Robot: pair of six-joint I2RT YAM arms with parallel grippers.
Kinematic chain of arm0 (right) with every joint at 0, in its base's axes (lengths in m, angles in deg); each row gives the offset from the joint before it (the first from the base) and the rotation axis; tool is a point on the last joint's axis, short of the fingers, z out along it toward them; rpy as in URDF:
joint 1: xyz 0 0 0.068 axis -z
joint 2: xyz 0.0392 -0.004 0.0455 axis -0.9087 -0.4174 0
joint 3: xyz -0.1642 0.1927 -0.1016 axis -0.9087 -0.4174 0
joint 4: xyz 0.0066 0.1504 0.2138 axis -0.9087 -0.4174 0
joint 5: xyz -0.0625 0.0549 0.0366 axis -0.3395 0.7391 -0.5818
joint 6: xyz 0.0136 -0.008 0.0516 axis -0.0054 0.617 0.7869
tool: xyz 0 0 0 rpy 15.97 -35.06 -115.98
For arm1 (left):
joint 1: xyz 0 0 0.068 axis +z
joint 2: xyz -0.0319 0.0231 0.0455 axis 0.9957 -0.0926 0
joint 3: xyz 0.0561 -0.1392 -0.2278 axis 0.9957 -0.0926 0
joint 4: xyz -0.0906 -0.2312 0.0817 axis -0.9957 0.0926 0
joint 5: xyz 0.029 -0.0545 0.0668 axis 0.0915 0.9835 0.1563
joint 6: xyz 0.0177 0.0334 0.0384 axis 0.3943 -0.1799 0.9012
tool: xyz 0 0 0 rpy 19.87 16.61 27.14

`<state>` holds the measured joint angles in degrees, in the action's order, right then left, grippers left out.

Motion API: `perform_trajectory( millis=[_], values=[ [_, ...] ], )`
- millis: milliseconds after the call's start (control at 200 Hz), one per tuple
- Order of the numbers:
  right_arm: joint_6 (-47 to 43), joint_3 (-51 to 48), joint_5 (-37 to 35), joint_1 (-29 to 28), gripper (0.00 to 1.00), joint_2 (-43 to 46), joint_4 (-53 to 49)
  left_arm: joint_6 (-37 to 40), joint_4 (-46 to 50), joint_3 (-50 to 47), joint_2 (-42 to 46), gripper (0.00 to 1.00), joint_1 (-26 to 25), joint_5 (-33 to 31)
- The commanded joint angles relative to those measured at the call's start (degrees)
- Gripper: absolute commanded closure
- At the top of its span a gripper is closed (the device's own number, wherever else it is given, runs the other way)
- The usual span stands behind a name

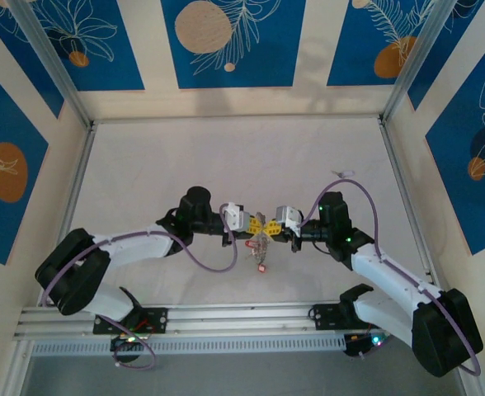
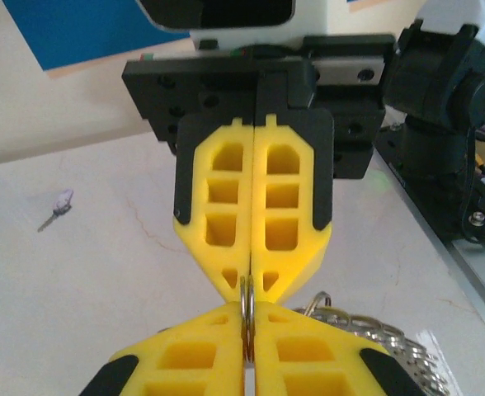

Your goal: Put the keys on the keyring

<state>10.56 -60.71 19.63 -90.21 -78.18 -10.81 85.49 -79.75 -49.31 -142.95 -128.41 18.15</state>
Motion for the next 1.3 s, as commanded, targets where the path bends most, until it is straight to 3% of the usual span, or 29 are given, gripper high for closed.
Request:
perform_trajectory(
  millis=[0, 320, 505, 575, 745, 990, 1295],
  values=[
    [-1.56, 1.21, -0.51, -0.51, 1.0, 1.32, -2.5, 1.87, 2.77, 0.05, -1.87, 0.91, 0.23, -1.15],
    [-1.58, 0.91, -0.61, -0.6, 1.0, 1.01, -2.09, 3.39, 5.34, 0.75, -2.74, 1.0, 0.23, -1.33],
    [0.04, -0.55, 1.55, -0.17, 1.0, 0.93, 1.44, 3.52, 4.18, 0.11, -2.42, 1.0, 0.26, 0.37],
    [0.59, -0.94, 2.24, 0.01, 0.77, 0.61, 2.24, 2.4, 1.47, -0.65, -2.47, 1.0, 0.24, 1.09],
    [-0.43, -0.07, 5.57, 1.06, 0.71, -0.51, 0.69, 0.4, -1.94, -1.23, -2.12, 1.0, 0.31, 2.6],
    [-0.02, 0.15, 6.68, 1.16, 0.73, -2.23, 1.14, -0.65, -3.38, -1.08, -0.85, 1.0, 0.7, 3.77],
    [0.88, 0.59, 7.3, 0.65, 0.92, -3.91, 4.74, -2.12, -5.06, -0.02, -1.81, 1.0, 0.66, 6.23]
  ],
)
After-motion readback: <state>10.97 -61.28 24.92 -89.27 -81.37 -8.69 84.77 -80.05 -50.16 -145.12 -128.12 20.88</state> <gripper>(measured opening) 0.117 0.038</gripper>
